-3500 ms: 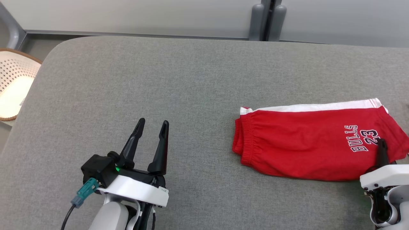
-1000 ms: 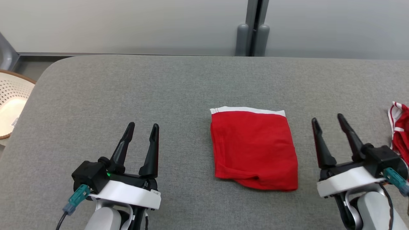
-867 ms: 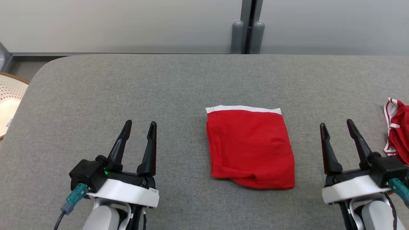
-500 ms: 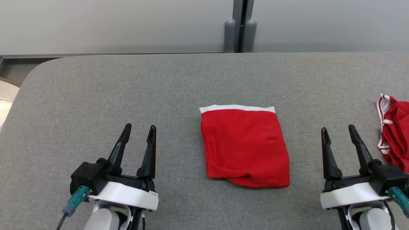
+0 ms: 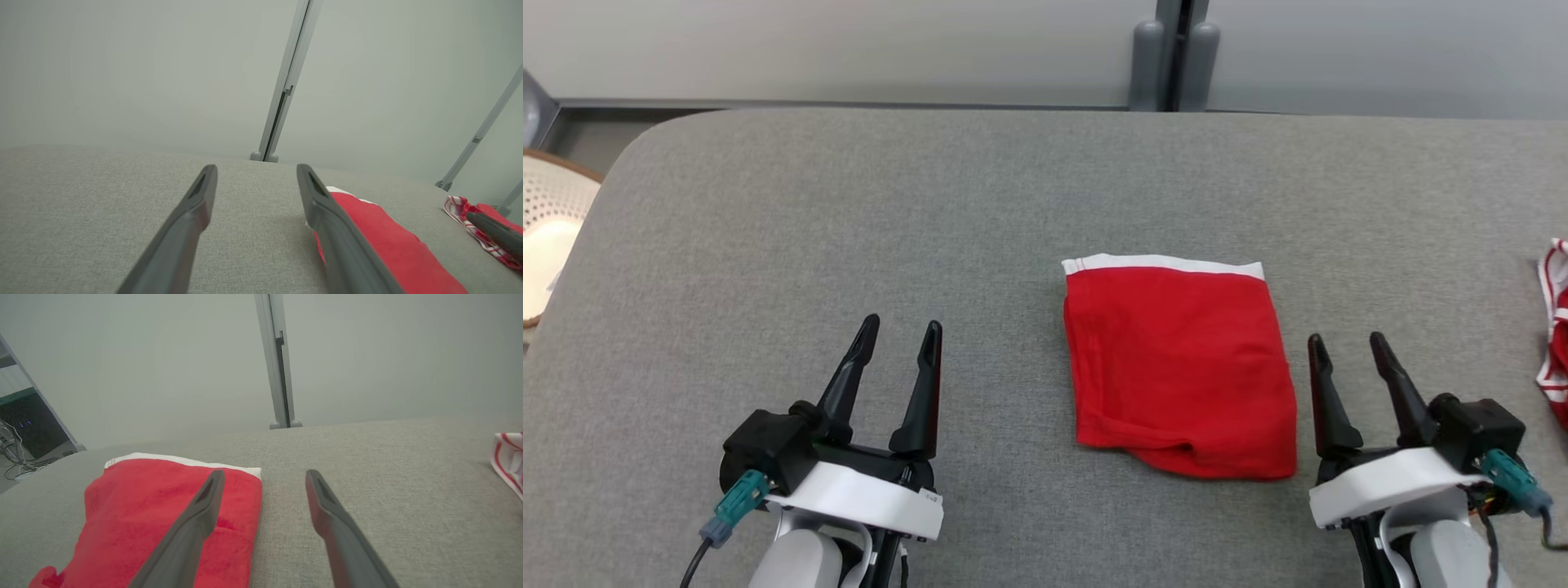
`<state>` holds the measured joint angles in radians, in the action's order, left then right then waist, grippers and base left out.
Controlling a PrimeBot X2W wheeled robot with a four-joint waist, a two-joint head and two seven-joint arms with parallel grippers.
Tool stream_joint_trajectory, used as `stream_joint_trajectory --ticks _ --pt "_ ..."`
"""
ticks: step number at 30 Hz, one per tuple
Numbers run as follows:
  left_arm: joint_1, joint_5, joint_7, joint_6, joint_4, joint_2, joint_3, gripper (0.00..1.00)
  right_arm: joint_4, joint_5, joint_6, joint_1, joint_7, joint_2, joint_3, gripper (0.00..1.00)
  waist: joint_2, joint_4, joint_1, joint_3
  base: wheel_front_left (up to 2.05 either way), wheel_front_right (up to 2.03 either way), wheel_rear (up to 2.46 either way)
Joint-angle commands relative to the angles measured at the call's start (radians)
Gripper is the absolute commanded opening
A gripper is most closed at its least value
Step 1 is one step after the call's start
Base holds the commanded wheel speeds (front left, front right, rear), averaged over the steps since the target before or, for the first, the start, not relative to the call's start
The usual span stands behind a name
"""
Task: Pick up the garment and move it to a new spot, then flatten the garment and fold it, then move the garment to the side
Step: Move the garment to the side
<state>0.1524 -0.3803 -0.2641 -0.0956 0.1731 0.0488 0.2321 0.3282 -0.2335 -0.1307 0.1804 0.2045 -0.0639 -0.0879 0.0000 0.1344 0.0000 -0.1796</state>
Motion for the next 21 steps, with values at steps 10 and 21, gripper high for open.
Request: stream_joint_trajectory --ticks 10,21 --pt "0.036 -0.007 0.000 0.005 -0.003 0.004 0.017 1.00 0.162 -0.015 0.000 0.074 -0.079 -0.002 -0.002 1.00 0.0000 0.074 0.0000 -0.060 0.00 0.00 0.00" --pt "0.039 0.007 0.000 0.007 -0.011 0.004 0.019 1.00 0.254 0.012 0.000 0.121 -0.052 -0.053 -0.092 0.00 0.0000 0.064 0.0000 -0.061 0.00 0.00 0.00"
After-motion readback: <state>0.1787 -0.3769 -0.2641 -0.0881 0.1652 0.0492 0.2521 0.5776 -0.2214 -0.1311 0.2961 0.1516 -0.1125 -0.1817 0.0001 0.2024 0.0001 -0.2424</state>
